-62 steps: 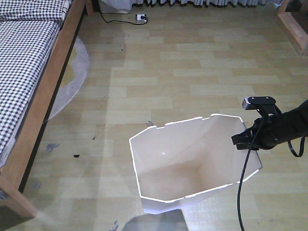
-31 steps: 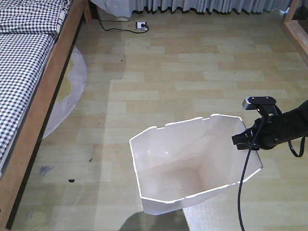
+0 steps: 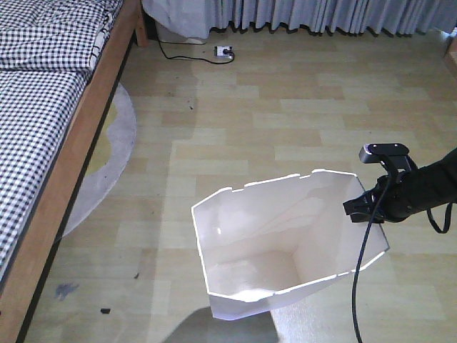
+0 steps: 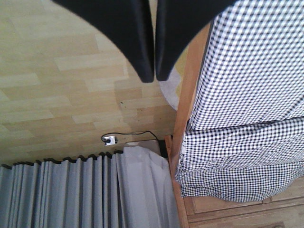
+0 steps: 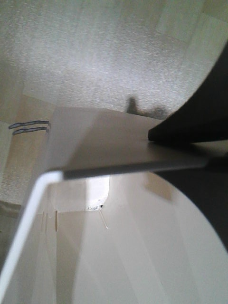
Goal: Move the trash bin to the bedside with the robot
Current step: 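Drive the base alongside the bed toward the curtains, carrying the bin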
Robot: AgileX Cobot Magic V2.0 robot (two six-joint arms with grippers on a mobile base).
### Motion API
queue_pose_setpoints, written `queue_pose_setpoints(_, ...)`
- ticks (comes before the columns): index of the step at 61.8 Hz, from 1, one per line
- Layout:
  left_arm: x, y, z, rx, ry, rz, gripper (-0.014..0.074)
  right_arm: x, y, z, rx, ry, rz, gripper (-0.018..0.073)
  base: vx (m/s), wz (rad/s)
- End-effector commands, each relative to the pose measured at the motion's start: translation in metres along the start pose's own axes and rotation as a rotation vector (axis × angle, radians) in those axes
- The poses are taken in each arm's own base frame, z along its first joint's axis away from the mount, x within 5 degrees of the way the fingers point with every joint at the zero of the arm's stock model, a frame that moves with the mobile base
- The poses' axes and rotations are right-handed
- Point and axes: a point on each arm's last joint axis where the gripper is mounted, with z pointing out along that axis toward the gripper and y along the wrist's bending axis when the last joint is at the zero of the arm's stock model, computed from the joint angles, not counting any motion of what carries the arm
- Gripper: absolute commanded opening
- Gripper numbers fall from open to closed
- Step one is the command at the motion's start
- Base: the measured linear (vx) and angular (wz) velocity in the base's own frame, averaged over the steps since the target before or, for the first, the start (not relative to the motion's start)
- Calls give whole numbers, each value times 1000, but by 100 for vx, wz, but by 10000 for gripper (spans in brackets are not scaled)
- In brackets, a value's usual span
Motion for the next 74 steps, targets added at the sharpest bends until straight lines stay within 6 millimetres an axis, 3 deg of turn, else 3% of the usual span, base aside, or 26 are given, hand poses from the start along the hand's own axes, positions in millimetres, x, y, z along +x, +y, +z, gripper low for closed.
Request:
queue_pose_setpoints(1, 2, -2, 2, 12, -56, -11, -6, -16, 13, -22, -78, -89, 62, -7, 34, 8)
queue_pose_setpoints(74, 2, -2, 2, 12, -56, -11, -6, -16, 13, -22, -79, -89, 62, -7, 34, -1)
